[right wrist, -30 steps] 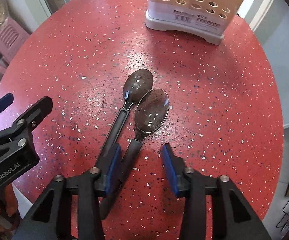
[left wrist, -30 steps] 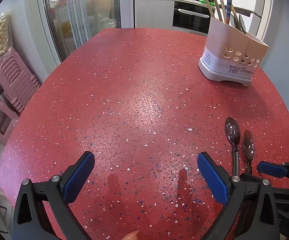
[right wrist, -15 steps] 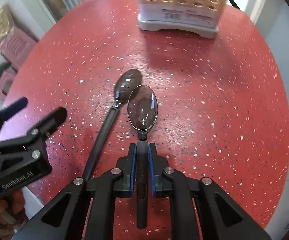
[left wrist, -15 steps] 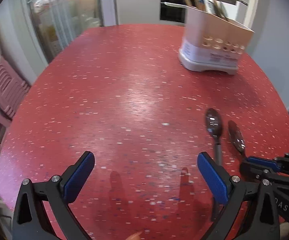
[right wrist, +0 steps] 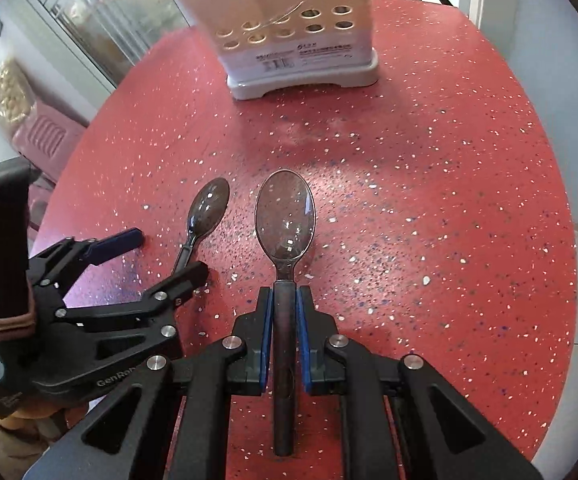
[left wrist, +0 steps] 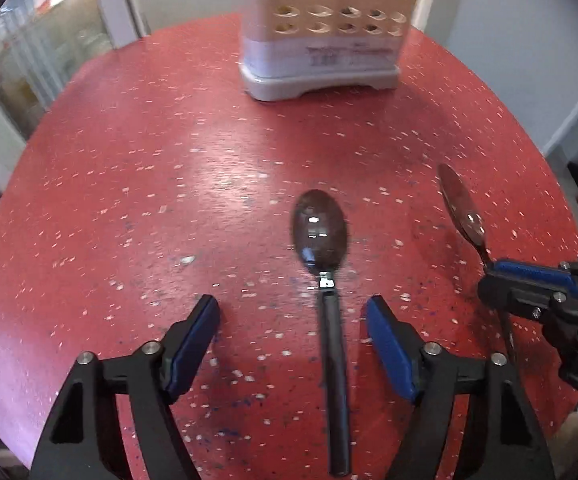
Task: Organize utensils
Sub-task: 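Lift both dark spoons and carry them to the beige holder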
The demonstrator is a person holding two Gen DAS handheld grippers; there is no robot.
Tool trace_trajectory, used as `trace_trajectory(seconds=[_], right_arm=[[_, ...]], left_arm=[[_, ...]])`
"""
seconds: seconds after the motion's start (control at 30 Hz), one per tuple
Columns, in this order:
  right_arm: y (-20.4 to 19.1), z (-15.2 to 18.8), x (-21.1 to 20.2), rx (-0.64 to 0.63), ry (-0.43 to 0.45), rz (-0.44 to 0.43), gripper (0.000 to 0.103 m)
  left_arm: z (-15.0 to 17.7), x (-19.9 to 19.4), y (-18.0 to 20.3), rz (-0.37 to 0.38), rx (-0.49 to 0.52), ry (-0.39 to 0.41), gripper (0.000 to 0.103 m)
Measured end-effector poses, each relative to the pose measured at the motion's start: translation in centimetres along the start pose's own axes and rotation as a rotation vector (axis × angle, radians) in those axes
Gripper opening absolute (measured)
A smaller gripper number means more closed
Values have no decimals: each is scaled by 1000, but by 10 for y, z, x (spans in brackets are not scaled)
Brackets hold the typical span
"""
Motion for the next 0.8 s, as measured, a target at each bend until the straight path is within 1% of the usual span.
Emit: trace_trajectory(seconds=[0.1,0.2,0.3,0.37,0.5,0.6,0.8], right_arm=[[3,3,-9,5,5,-21,12],[2,1,-10,5,9,-34,12],[6,1,-18,1,15,-46,12],[8,2,-22,2,19,-54,12],[10,4,-26,5,25,-66,12],[12,6,-30,10,30,-72,12],[15,5,-33,20,37,-85,12]], left_arm=[[-5,0,3,6,18,-22,93],[-10,-1,4,13,39,-42,88],[-13,-1,9,21,61,-58,79],[-18,-1,15,24,79,-68,70],[-18,-2,27,30,101,-84,61],[-19,-2,35,26,102,-90,59],[-21,-2,45,15,106,-101,58]])
Point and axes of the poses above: each gripper's, at about its wrist camera, not at the fingertips, and x roughly the way its jaws point, y to its right, z to its underside, the point moved 7 cm from there along x, roughly the way its jaws point, and after that the axes turned 7 degrees about -y, right-handed, at the moved point
